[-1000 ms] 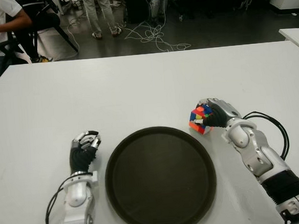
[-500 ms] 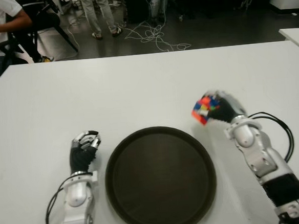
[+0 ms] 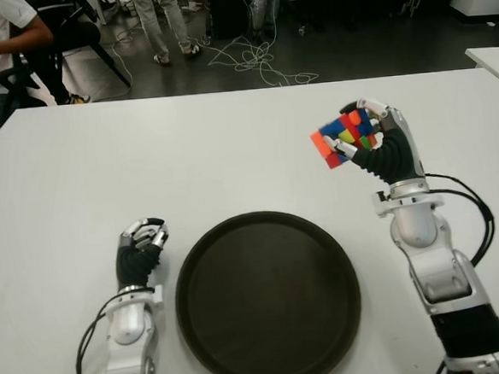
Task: Pick up the Rubik's Cube and put it in the plate
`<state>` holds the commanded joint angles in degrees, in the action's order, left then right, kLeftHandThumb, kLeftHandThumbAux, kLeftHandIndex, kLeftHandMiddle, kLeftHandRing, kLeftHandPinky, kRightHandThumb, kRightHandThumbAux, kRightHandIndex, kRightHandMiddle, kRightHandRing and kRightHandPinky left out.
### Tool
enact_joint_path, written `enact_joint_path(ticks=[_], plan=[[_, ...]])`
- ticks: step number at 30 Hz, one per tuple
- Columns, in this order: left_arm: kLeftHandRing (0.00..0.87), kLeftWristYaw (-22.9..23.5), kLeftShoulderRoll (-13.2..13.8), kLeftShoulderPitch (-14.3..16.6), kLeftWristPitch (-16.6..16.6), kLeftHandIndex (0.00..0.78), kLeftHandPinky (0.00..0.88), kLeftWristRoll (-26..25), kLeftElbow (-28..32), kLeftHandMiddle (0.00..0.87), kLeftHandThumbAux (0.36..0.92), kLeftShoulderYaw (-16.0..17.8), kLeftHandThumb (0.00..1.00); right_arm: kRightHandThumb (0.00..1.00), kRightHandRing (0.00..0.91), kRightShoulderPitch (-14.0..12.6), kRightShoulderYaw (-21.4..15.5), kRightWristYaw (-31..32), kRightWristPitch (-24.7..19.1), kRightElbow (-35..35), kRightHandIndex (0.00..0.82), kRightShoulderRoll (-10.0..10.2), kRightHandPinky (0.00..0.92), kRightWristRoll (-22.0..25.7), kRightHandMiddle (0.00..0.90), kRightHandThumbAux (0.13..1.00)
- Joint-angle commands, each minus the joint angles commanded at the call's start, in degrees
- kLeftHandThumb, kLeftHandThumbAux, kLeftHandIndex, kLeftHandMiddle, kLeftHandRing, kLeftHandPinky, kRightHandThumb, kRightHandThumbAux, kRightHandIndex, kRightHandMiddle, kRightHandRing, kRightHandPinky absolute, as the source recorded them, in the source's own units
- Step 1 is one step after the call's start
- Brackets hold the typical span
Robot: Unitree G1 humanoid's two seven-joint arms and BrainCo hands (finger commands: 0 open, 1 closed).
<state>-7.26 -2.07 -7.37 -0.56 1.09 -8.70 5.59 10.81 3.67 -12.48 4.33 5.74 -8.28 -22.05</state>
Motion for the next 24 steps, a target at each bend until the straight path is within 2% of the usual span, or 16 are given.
enact_joint_path(ticks=[7,15,19,24], plan=[[0.798,0.4,0.1,0.0,-0.1,0.441,0.781,-0.2,-0.1,0.786,0.703,-0.1,0.709,0.697,0.825,-0.4,0.1,0.6,1.4,1.8,0.44,1.1,0.817,0.9,0.809,0.724],[0.793,0.6,0.3,0.0,0.2,0.441,0.776,-0.2,-0.1,0.779,0.703,-0.1,0.709,0.695,0.821,-0.6,1.6,1.1,5.1,1.9,0.44,2.7,0.81,1.7,0.809,0.724],[0.791,0.6,0.3,0.1,0.1,0.441,0.776,-0.2,-0.2,0.777,0.703,-0.1,0.709,0.696,0.817,-0.4,3.6,1.4,6.5,2.4,0.44,4.1,0.806,1.4,0.805,0.724],[0.794,0.3,0.0,0.0,0.2,0.442,0.777,0.0,0.1,0.783,0.702,-0.1,0.71,0.695,0.816,-1.3,7.4,2.6,11.1,1.3,0.44,5.0,0.807,1.4,0.804,0.724]])
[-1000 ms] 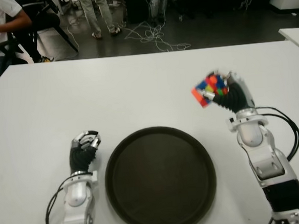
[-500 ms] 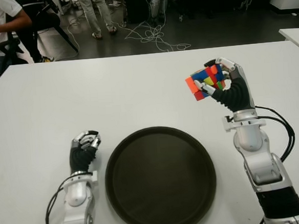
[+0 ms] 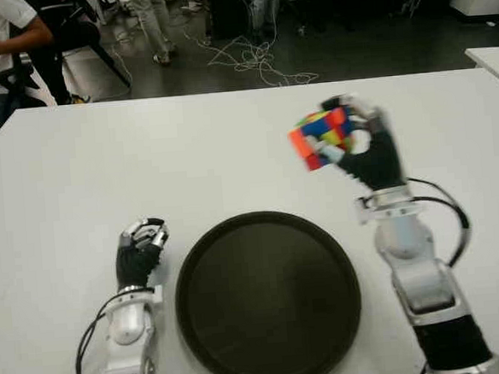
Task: Pick up the Rubik's Cube and put it in the plate
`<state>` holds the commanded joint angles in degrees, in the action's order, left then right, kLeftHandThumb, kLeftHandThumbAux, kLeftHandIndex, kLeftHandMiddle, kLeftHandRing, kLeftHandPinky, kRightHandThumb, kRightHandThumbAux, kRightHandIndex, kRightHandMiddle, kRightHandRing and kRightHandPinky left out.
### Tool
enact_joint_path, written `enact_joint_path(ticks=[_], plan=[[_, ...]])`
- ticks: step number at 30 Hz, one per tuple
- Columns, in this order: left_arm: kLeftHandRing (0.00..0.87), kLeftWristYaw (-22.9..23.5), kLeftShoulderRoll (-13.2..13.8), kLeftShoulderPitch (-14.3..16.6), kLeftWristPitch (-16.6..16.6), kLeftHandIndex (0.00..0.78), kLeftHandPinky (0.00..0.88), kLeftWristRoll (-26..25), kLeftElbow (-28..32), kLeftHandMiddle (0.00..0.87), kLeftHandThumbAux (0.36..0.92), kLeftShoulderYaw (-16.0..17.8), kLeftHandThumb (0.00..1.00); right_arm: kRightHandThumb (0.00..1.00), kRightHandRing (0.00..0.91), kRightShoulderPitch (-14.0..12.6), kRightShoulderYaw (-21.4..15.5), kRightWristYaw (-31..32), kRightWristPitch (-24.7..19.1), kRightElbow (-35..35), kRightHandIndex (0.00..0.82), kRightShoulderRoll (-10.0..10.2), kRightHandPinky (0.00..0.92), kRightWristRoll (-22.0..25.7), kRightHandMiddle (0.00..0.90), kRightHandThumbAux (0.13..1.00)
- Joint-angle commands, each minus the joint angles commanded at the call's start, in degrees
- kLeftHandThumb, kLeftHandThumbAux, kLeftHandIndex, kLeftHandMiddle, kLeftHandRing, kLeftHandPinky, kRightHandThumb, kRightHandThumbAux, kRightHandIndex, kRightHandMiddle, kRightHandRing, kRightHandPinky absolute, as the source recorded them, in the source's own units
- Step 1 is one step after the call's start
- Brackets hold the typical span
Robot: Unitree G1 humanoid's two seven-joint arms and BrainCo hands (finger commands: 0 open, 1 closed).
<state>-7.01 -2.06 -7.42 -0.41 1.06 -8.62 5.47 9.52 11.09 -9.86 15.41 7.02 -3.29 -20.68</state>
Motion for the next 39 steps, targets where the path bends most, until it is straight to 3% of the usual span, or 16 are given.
enact_joint_path(ticks=[7,15,18,28,32,39], plan=[[0.801,-0.7,-0.4,0.1,-0.3,0.442,0.783,0.2,-0.4,0.787,0.701,0.0,0.71,0.686,0.818,-0.5,6.0,5.5,-1.6,0.1,0.438,0.2,0.806,-1.6,0.809,0.729],[0.798,-1.6,-0.9,0.0,-0.8,0.442,0.78,0.4,-0.3,0.786,0.702,0.0,0.71,0.682,0.816,2.7,10.5,25.9,-14.6,7.1,0.437,-7.5,0.799,-3.7,0.805,0.732],[0.796,-1.6,-1.0,0.0,-0.9,0.442,0.778,0.2,-0.3,0.786,0.703,-0.1,0.709,0.682,0.811,3.6,11.4,30.3,-18.5,9.2,0.437,-9.0,0.796,-5.2,0.8,0.733],[0.8,-1.1,-1.1,-0.1,-0.2,0.442,0.785,-0.1,0.4,0.79,0.703,-0.1,0.708,0.682,0.791,6.6,15.3,35.8,-27.8,9.1,0.435,-8.0,0.764,-8.8,0.784,0.735],[0.799,-0.9,-1.0,-0.1,-0.1,0.442,0.777,-0.1,0.5,0.79,0.703,-0.1,0.708,0.682,0.787,7.4,16.6,36.2,-29.2,9.0,0.435,-8.3,0.754,-11.3,0.785,0.736],[0.791,-1.0,-0.9,-0.3,0.2,0.441,0.753,0.2,0.7,0.788,0.704,-0.4,0.709,0.683,0.788,8.7,19.7,38.6,-29.0,8.4,0.435,-10.6,0.758,-16.1,0.787,0.737]])
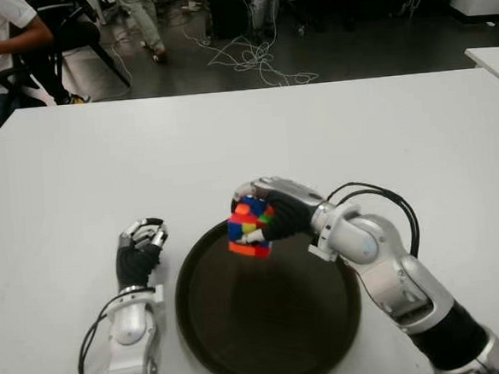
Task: Pick up the Rubik's Cube and put it in the plate
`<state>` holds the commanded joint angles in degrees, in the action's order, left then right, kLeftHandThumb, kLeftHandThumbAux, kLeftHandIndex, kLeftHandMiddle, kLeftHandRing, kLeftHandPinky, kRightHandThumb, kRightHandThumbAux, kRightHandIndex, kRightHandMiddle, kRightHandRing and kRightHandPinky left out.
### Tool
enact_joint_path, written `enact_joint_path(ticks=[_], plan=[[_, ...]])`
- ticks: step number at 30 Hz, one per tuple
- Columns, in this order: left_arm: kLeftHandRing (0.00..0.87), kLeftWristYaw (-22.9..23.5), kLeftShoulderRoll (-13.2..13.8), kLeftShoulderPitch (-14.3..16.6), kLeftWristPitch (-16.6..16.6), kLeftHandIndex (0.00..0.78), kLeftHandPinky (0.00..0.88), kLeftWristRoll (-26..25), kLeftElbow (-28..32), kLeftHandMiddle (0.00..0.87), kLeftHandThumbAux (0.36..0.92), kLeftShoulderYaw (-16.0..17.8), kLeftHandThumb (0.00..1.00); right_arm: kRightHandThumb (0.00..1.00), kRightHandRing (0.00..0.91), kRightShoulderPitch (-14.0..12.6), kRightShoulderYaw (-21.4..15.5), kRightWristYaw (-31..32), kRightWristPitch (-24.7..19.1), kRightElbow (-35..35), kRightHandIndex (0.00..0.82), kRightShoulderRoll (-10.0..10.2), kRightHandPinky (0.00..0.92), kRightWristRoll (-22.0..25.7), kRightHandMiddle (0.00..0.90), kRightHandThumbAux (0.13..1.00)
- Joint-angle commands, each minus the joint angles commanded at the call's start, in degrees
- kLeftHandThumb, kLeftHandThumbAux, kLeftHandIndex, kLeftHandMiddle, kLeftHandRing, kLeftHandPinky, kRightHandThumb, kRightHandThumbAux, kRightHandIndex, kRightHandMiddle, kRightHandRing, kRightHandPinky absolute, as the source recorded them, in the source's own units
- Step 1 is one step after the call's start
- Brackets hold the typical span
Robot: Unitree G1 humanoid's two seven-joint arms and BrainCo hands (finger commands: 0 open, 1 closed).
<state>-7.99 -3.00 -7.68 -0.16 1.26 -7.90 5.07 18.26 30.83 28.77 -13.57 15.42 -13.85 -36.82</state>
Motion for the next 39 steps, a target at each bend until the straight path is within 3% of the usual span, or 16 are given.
enact_joint_path(ticks=[4,15,30,39], plan=[[0.784,-0.2,0.0,-0.1,0.5,0.441,0.752,0.4,0.4,0.784,0.704,-0.2,0.709,0.683,0.796,0.4,1.6,2.1,1.4,-0.3,0.434,-1.9,0.77,-1.7,0.787,0.737],[0.79,-0.8,-0.2,-0.2,1.3,0.441,0.776,0.7,1.0,0.782,0.704,-0.2,0.709,0.684,0.81,0.7,3.5,5.8,1.2,-0.7,0.436,-3.5,0.787,-4.6,0.796,0.737],[0.797,0.3,0.2,-0.1,1.0,0.442,0.777,-0.1,0.7,0.787,0.704,-0.1,0.709,0.683,0.768,0.3,4.9,7.6,1.8,-1.7,0.435,-3.8,0.722,-7.9,0.759,0.737],[0.794,-0.1,0.1,0.0,0.8,0.442,0.775,0.3,0.5,0.785,0.705,-0.2,0.708,0.683,0.749,-1.2,5.0,3.9,3.3,-4.2,0.434,-3.1,0.725,-9.1,0.735,0.737]])
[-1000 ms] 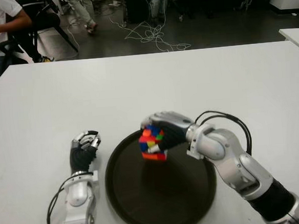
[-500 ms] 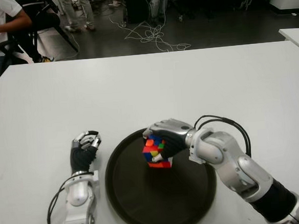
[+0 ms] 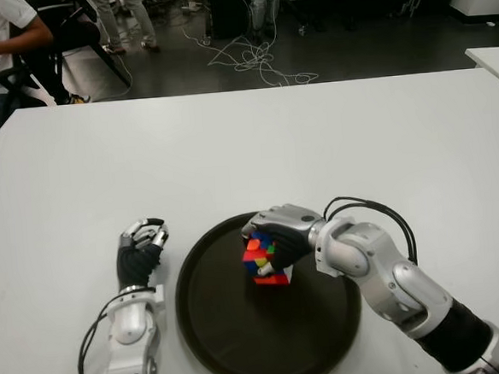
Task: Pick up the Rubik's Cube and put it in the plate
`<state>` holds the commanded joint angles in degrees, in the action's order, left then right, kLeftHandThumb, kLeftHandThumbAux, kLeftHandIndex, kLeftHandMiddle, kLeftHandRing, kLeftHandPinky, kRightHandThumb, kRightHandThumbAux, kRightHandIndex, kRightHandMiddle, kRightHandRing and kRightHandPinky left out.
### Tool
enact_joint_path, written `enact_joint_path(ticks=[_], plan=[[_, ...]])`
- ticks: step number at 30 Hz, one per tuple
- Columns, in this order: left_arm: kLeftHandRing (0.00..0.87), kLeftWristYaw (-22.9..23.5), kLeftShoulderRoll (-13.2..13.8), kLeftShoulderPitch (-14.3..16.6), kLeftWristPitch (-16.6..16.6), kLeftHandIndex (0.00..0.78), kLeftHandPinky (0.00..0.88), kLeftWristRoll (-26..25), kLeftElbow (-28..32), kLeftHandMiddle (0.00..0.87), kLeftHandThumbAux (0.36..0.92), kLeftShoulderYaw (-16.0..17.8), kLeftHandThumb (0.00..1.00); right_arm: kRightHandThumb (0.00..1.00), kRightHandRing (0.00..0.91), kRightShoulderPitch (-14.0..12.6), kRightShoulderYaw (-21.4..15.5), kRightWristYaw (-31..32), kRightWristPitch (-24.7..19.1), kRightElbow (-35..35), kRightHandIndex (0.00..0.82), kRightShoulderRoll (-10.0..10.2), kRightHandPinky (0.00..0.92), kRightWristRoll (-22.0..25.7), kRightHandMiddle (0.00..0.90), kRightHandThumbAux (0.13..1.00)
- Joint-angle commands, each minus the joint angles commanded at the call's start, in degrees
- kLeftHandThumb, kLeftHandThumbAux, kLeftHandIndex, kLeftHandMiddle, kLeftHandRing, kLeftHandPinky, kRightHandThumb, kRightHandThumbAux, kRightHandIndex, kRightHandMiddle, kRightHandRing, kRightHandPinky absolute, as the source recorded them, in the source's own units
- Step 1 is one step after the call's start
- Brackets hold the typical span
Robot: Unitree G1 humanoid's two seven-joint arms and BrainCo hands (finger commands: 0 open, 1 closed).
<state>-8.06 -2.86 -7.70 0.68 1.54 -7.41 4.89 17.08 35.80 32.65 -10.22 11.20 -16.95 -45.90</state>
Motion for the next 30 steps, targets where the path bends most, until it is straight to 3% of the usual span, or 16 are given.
enact_joint_path(ticks=[17,25,30], plan=[[0.791,0.1,-0.2,0.2,-0.1,0.441,0.774,-0.5,0.0,0.784,0.704,0.3,0.708,0.684,0.746,-0.2,0.1,-0.4,-1.5,-1.0,0.434,0.9,0.725,-0.7,0.735,0.738],[0.792,0.4,-0.3,0.0,0.0,0.442,0.775,-0.9,0.4,0.789,0.704,0.2,0.708,0.683,0.71,-1.7,-1.5,-4.5,-0.1,-1.7,0.427,2.2,0.666,1.2,0.689,0.741],[0.793,0.4,-0.3,-0.1,-0.2,0.442,0.775,-0.9,0.5,0.79,0.704,0.1,0.708,0.681,0.685,-3.1,-3.4,-9.1,2.1,-3.5,0.423,4.0,0.654,4.3,0.654,0.743]])
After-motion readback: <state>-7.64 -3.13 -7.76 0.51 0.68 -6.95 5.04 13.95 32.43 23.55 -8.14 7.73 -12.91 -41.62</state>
